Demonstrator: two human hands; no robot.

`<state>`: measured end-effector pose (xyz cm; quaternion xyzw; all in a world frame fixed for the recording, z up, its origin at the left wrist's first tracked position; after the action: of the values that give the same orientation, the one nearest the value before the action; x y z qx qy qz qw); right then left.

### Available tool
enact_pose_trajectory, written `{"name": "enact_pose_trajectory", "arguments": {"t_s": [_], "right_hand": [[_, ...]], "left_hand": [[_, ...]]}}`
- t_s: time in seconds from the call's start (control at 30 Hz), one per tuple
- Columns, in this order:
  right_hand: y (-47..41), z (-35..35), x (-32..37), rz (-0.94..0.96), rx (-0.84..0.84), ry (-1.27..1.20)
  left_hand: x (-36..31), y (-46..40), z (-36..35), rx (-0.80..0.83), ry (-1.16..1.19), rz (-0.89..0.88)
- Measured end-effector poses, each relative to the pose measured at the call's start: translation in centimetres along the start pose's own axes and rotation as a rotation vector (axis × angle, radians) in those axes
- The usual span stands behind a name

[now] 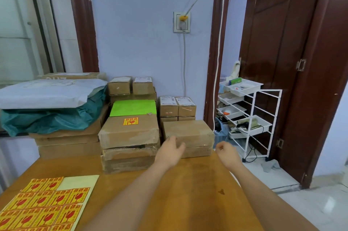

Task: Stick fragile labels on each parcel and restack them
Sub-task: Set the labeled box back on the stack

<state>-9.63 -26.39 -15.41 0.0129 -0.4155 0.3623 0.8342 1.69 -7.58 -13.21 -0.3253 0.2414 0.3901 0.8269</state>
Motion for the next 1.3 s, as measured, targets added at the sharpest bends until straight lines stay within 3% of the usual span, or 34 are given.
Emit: {"name": "enact_pose_trajectory", "arguments": {"t_s": [0.23, 0.5, 0.67, 0.83, 1.3], "right_hand": [[-3.4, 0.4, 0.4, 0.019, -0.071, -0.065], [-6.0, -2.4, -0.3, -0.113, 0.004, -0.15], [-5.6, -4.2, -0.2, -0.199, 0.078, -0.321], [-5.1, -3.7, -0.2, -0.216, 0.034, -0.439], [-1.8, 0.6, -2.3, -0.328, -0.051, -0.482]], "left_hand": [[1.4, -2.3, -0.6, -0.081, 0.151, 0.146], [1.3, -3.5, -0.6, -0.27, -0.019, 0.188], [3.5, -4.2, -2.8, -0.157, 0.211, 0.409], [3.9, -4.0, -3.1, -0.171, 0.358, 0.501], [3.2, -0.3, -2.6, -0.093, 0.35, 0.605]]}}
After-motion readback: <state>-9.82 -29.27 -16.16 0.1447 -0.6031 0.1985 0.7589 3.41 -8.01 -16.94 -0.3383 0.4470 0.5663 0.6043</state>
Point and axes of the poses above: each hand's wrist, its own y-axis away from the middle knuckle, its own z-axis out of the back of the hand, x = y × z, the point moved 10 cm from there along -y, towards the middle knuckle, and after that the axes turned 9 degrees about -x, right-handed, at the moved point
